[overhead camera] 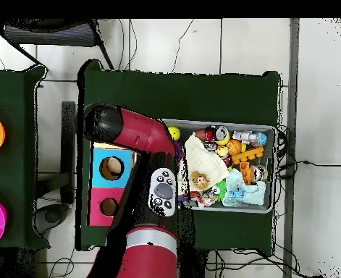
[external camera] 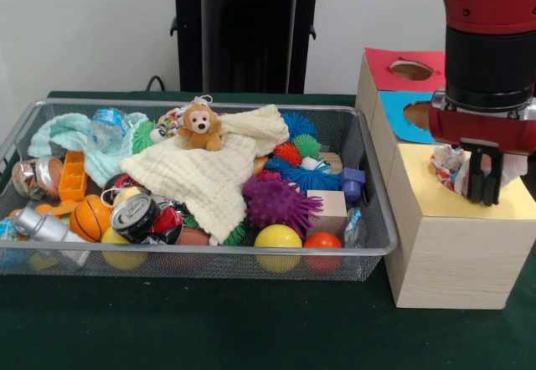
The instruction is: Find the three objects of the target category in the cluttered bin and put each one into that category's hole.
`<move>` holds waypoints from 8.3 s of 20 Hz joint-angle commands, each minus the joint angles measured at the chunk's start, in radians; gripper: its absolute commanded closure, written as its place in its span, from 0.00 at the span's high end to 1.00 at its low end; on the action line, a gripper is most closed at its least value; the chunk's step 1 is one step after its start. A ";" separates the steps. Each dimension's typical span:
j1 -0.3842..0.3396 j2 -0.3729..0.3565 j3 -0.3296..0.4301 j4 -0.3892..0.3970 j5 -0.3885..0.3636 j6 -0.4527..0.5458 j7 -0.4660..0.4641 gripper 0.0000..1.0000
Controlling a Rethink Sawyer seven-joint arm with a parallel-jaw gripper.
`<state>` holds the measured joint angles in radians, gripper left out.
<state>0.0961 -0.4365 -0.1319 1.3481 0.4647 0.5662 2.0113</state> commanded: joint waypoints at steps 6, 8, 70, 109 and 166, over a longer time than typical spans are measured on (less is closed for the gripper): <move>0.077 0.060 -0.072 -0.028 -0.096 0.300 0.192 0.00; 0.078 0.061 -0.072 -0.034 -0.096 0.320 0.192 0.00; -0.038 0.146 0.182 0.151 0.070 -0.173 0.060 0.00; 0.166 0.035 -0.128 0.085 -0.003 0.168 0.271 0.00; -0.294 -0.220 0.014 0.451 -0.367 -0.118 -0.067 1.00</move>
<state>-0.1220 -0.6701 -0.2358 1.6310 0.1819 0.5233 2.0121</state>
